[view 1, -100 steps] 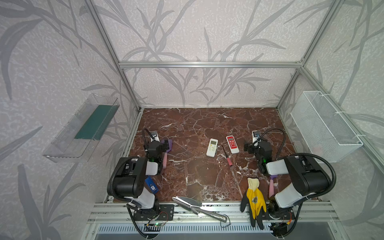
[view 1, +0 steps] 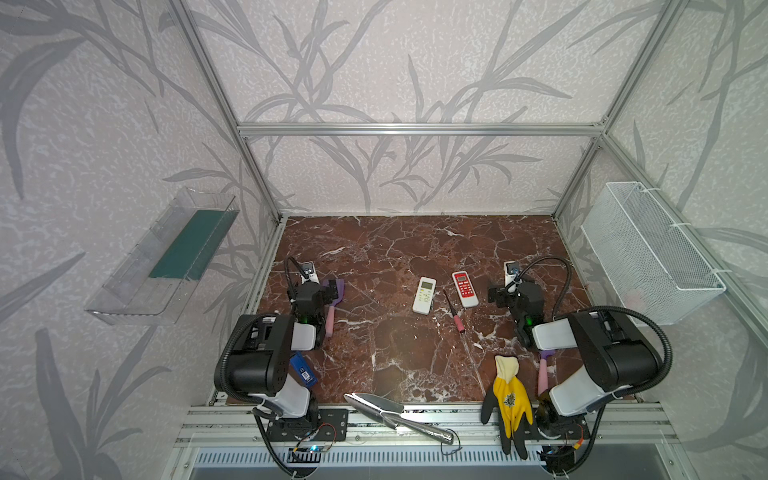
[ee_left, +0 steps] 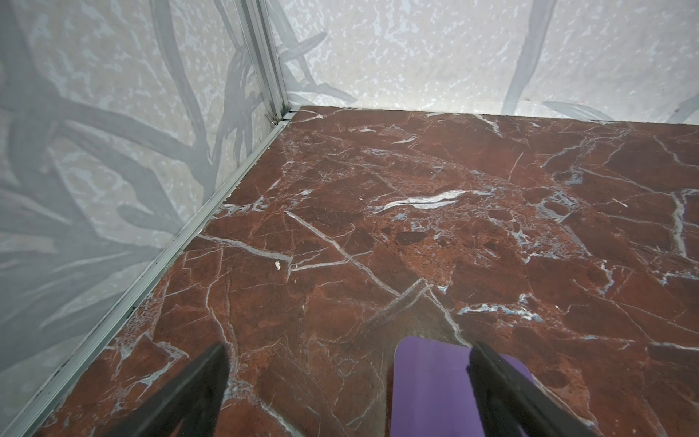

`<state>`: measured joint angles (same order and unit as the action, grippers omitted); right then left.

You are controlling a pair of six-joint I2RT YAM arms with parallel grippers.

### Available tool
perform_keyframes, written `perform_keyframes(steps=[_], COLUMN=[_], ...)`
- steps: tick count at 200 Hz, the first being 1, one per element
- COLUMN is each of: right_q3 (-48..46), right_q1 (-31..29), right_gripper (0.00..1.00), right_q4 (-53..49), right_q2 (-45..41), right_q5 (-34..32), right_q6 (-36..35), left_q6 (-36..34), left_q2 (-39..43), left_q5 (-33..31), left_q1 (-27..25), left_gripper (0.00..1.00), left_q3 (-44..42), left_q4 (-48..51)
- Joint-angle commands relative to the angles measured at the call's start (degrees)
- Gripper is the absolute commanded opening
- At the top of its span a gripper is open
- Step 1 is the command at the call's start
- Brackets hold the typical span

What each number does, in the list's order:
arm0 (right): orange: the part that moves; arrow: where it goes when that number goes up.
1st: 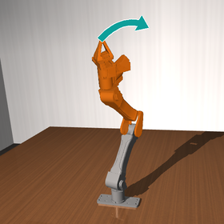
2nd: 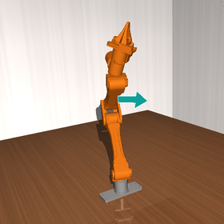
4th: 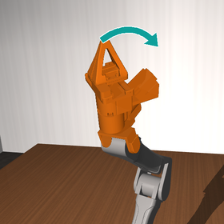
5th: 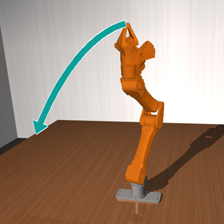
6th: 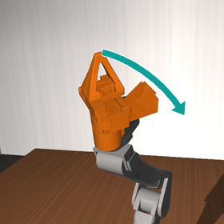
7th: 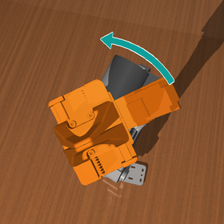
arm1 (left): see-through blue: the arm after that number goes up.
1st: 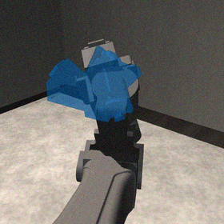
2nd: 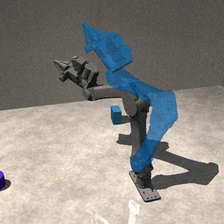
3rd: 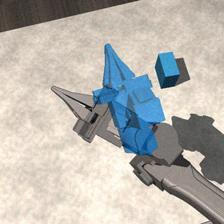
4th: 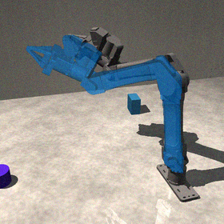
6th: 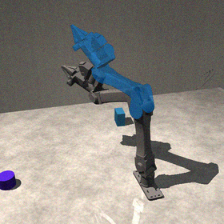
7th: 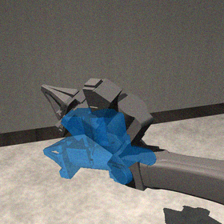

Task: Unload the batteries from the remote control
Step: 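Raise both grippers from the rest pose toward the remotes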

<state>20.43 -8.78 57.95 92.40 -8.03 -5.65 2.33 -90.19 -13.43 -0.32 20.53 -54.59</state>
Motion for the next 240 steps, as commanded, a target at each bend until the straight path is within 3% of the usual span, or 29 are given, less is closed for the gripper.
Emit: perform_keyframes(steps=[1,162,188,214,240], right_q3=[0.1,0.1,-0.9,0.8,4.5], right_q1=[0.1,0.1,-0.6,-1.7,-2.0], right_gripper=[0.99,0.99,0.99,0.99,0.99], right_q4=[0.5,0.6,-0.2,-12.6,-29.2], right_q2=[-1.1,-1.1,-4.7,-14.2,-22.6], right_q5=[0.2,0.1,0.6,-1.1,-0.6], right_q6=[0.0,-0.1,-1.3,-1.3,1.0], left_q6=[0.0,-0.1,-0.2,-3.1,-1.5], left_q2=[0.2,0.1,0.2,1.7,10.2], left_q5=[0.1,0.2,1.5,6.8,2.1], left_q1=[0.1,0.1,0.2,-0.3,-0.6], left_gripper=[0.99,1.0,0.99,0.99,1.0], left_q3=[0.9,0.9,1.1,-0.3,1.1], left_q4=[-0.4,-0.5,0.1,-1.3,9.2])
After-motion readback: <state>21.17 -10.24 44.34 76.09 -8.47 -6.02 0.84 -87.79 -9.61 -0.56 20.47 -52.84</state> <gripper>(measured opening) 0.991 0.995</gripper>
